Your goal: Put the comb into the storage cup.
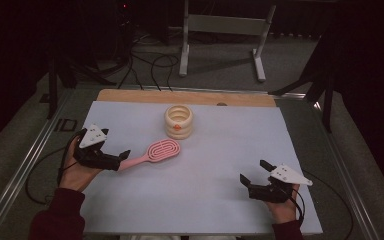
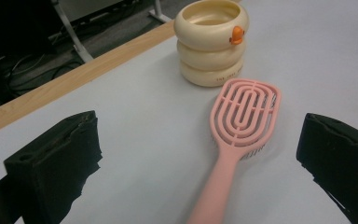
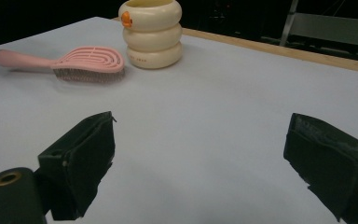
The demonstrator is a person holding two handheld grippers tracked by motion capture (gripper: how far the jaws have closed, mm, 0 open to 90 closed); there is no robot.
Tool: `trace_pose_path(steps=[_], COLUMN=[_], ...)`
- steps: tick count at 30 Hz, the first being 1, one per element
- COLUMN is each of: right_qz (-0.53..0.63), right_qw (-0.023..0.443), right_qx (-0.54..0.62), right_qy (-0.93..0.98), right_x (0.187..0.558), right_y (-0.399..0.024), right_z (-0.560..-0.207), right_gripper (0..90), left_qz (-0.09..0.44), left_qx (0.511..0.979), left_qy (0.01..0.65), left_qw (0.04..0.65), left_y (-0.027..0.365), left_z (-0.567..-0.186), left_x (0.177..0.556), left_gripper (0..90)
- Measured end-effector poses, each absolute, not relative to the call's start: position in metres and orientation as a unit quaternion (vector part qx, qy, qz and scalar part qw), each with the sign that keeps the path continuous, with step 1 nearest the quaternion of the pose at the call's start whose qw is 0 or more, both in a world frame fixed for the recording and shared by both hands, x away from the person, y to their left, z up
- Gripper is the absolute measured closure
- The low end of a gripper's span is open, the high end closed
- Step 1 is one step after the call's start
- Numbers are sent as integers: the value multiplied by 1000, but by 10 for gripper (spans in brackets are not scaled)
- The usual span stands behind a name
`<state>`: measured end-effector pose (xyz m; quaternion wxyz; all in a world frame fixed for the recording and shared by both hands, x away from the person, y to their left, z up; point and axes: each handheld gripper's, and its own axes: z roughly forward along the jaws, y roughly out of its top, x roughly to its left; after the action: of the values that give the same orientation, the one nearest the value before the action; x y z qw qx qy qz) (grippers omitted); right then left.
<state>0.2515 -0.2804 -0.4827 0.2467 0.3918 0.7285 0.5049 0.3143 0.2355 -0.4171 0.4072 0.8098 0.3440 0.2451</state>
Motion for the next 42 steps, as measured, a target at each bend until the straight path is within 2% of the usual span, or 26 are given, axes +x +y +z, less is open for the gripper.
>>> trace_pose_path(steps=[42], right_qz=[501], right_qw=[243], right_qx=[395], right_qy=[731], right_x=[253], right_y=[-281], right_z=[-485], right_gripper=[87], left_qz=[217], left_qx=[858], left_qy=[340], left_qw=[317], left_y=[210], left_z=[-424], left_x=[354], left_gripper=[1])
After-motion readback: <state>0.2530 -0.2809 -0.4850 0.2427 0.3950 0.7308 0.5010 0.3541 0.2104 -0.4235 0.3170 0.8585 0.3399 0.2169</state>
